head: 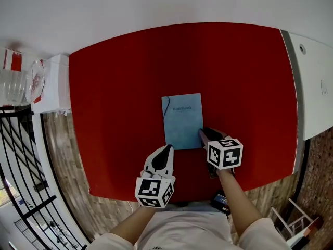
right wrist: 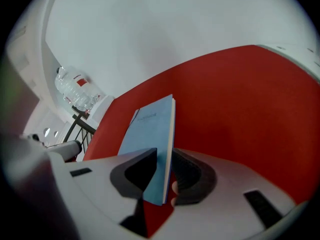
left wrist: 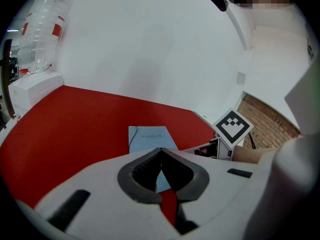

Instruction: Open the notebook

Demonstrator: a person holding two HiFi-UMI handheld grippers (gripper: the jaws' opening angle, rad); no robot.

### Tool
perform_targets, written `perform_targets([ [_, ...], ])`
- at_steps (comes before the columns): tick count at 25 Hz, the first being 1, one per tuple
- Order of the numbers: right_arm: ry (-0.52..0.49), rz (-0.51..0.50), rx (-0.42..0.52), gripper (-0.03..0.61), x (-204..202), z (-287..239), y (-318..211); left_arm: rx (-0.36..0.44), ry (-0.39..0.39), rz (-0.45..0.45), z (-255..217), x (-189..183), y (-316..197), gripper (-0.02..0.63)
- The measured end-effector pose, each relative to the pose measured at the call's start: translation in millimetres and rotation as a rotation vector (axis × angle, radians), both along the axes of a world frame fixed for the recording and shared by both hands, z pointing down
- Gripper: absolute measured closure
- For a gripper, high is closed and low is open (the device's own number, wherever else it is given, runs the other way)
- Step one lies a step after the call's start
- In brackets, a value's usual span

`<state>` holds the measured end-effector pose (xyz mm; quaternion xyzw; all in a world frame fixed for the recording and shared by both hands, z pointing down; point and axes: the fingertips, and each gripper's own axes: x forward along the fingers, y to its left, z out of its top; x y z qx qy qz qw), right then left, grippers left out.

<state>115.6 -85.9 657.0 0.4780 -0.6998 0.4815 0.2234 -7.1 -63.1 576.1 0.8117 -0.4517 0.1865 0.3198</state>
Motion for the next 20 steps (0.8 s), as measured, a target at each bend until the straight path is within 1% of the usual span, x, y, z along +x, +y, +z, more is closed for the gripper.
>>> perform_targets([
  [4,-0.037,-0.022,-0.040,0.503,-3.7,7.2,-2.8,-0.015,0.001,0.004,5.7,1.9,-2.7,0.607],
  [11,-0.063,-0.046,-0.084,0.505,-4.7,14.3,-4.4,-0.035,0.004,-0.001,13.8,4.2,-4.9,0.607],
  [17,-0.079,-0.084,-0.149,0.506,-5.1,16.0,-4.2,-0.052,0.011,-0.009,19.1,5.4,-4.1,0.607],
  [20,-0.122,-0.094,-0.180,0.518,-4.1,16.4,-5.2,-0.055,0.017,-0.013,20.3,6.2,-3.6,0.607],
])
